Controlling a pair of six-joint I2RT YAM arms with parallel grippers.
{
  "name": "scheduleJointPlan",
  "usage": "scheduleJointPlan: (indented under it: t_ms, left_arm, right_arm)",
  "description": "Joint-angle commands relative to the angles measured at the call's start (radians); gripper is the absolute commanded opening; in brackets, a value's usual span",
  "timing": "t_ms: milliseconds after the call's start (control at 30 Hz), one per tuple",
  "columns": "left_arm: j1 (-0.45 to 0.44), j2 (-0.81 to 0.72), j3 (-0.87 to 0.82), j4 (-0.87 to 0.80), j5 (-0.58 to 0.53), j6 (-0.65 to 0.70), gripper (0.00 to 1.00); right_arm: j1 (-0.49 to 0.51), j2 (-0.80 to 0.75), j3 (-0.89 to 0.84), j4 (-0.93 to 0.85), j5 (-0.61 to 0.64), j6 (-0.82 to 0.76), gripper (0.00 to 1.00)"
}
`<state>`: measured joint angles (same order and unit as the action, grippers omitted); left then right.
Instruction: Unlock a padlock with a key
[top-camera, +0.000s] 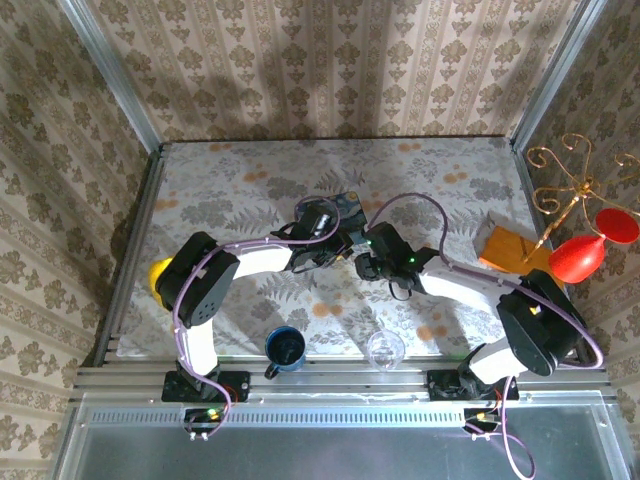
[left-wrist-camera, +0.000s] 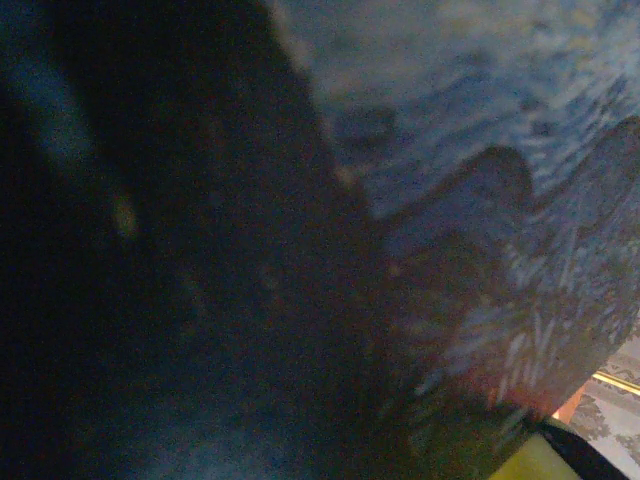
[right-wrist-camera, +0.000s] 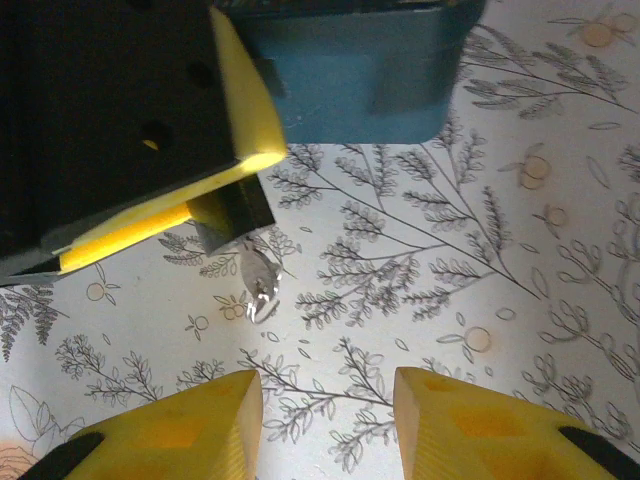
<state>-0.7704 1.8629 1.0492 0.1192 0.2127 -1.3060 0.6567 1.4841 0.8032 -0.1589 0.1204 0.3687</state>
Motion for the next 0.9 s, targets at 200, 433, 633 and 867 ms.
scheduleJointPlan:
  t_ms: [200, 433, 633, 867]
  left_arm:
    - [0.006, -0.027, 0.013, -0.009, 0.049, -0.043, 0.0]
    - [0.006, -0.026, 0.014, -0.004, 0.054, -0.05, 0.0]
    - [0.009, -0.031, 0.007, 0.002, 0.054, -0.054, 0.0]
    - [0.01, -0.031, 0.005, 0.005, 0.057, -0.055, 0.0]
  right_arm:
    - [0.012, 0.108, 0.106, 0.014, -0.017, -0.029, 0.36]
    - [0.012, 0.157, 0.143, 0.021, -0.02, -0.045, 0.34]
    - [0.012, 0.187, 0.153, 0.04, -0.04, -0.052, 0.31]
    - [0.012, 0.199, 0.148, 0.04, -0.027, -0.055, 0.31]
